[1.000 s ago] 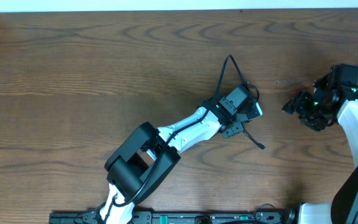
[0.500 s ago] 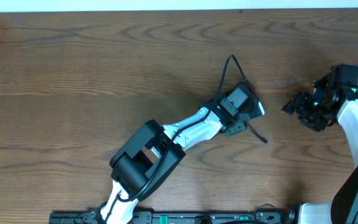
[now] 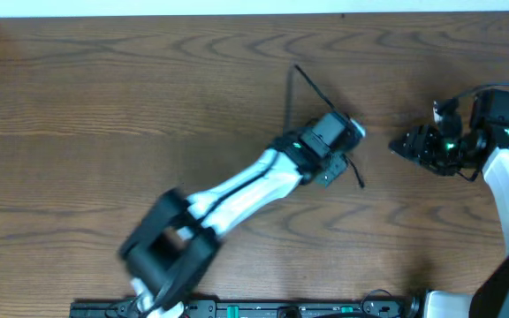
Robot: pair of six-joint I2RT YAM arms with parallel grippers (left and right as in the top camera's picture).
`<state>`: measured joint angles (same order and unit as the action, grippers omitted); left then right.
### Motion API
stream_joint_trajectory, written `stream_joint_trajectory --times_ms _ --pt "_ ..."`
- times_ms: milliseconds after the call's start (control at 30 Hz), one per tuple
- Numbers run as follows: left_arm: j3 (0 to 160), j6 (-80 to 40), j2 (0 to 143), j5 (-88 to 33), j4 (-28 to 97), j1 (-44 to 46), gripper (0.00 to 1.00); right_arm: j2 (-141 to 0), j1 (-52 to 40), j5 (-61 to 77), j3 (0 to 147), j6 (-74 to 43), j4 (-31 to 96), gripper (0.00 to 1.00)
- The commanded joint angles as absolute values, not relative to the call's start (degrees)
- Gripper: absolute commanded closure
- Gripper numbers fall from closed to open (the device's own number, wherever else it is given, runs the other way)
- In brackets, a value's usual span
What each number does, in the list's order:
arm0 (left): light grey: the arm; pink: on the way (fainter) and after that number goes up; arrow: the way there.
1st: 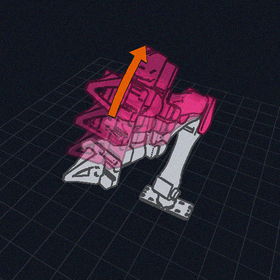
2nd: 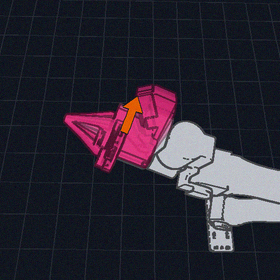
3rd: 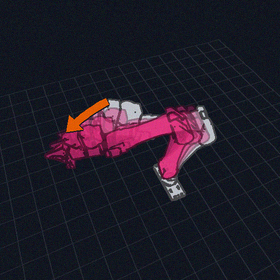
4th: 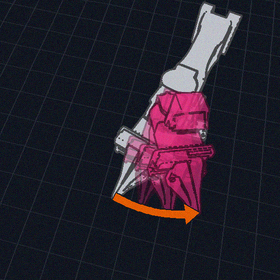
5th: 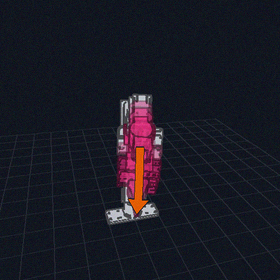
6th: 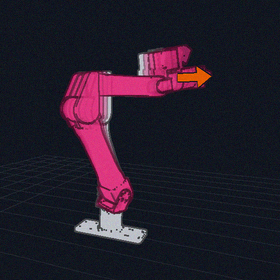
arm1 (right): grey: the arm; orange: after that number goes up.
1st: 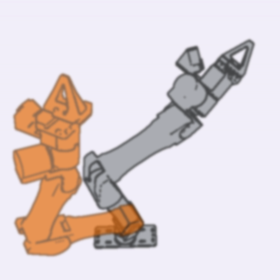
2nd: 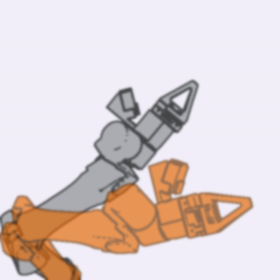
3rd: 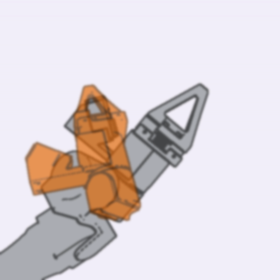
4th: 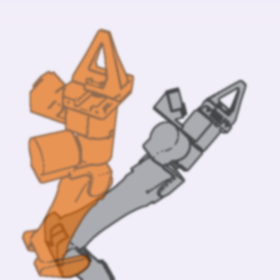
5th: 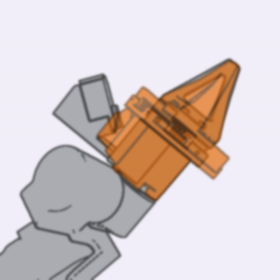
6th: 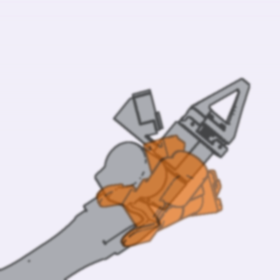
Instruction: Untangle cables
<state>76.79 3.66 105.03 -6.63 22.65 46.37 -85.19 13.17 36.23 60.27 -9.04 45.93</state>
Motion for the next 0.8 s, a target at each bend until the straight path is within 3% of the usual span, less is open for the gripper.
stream_joint_trajectory --times_ms 0,133,300,767 --pt "77.80 -2.09 97.14 -26.74 24.05 42.28 0.92 -80.90 13.04 52.99 60.77 -5.91 44.62 0.36" --pt "77.80 -3.97 95.31 -42.63 24.38 37.32 0.93 -80.14 12.36 59.70 60.77 -6.79 43.20 0.37" --pt "77.80 -7.73 95.81 -56.29 24.36 31.79 0.92 -80.14 9.67 58.02 60.69 -8.97 43.05 0.38" --pt "77.80 -14.50 95.79 -68.07 19.42 29.52 0.93 -85.65 -4.54 17.23 60.20 -29.15 40.21 0.42"
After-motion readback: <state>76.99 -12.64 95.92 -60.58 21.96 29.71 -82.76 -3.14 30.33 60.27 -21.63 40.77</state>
